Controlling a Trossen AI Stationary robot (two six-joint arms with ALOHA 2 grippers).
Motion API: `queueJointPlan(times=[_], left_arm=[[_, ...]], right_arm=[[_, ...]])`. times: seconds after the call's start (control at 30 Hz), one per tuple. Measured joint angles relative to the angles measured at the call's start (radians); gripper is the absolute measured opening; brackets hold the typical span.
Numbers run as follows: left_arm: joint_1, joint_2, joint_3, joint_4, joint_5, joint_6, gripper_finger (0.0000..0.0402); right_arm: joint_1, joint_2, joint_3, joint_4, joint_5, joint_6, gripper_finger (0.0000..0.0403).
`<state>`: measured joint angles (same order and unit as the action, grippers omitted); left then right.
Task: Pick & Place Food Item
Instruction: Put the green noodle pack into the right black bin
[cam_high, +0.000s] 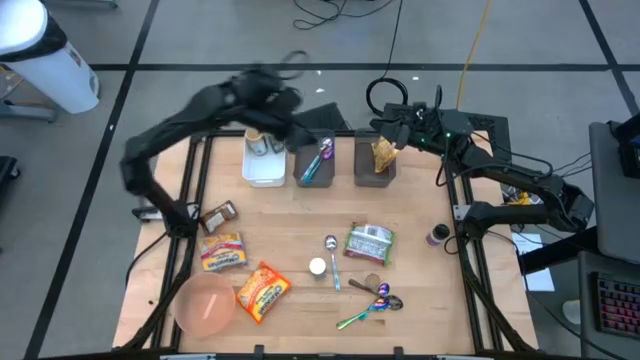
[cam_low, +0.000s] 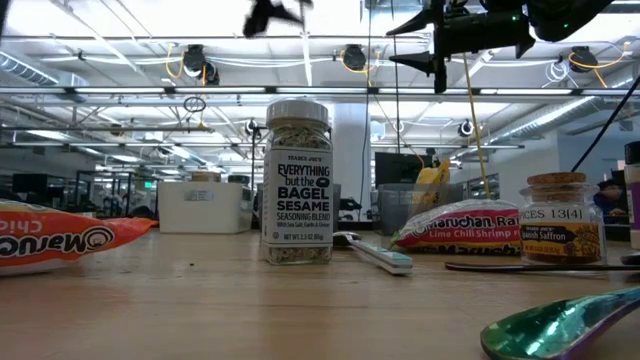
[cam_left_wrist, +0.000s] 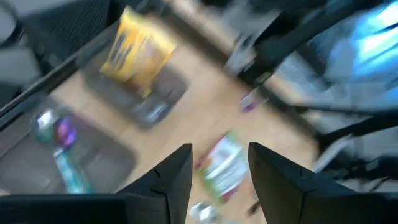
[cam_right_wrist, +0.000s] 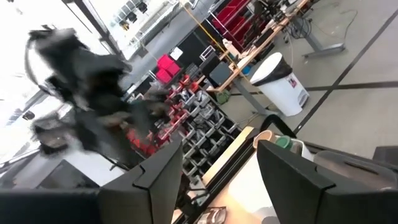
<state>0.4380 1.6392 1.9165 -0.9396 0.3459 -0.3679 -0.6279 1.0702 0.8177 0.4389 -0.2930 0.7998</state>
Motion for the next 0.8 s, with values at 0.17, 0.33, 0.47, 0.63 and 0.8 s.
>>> queueJointPlan(times=[0.17,0.33,0.47,0.63,0.8], left_arm=[[-0.085,-0.215,-0.085,0.152,-0.078,-0.061,0.0163],[-0.168,-0.437,-0.299,0.291,-0.236,-0.08,0.0163],[-0.188,-0.592,-0.498,0.327,-0.3,-0.08,0.0163],[-0.189,-0.749,-0.715,0.369,-0.28,-0.082,0.0163],[-0.213,-0.821,-0.892,0.376,-0.269,-0.114,0.0163]], right_arm=[[0.028,0.0,0.0,-0.002,0.007,0.004,0.0201],[0.089,0.0,0.0,-0.001,0.117,0.004,0.0201],[0.151,0.0,0.0,0.006,0.257,0.0,0.0201],[0.224,0.014,0.0,0.005,0.423,-0.006,0.0201],[0.295,0.05,0.0,0.006,0.522,-0.004,0.0201]])
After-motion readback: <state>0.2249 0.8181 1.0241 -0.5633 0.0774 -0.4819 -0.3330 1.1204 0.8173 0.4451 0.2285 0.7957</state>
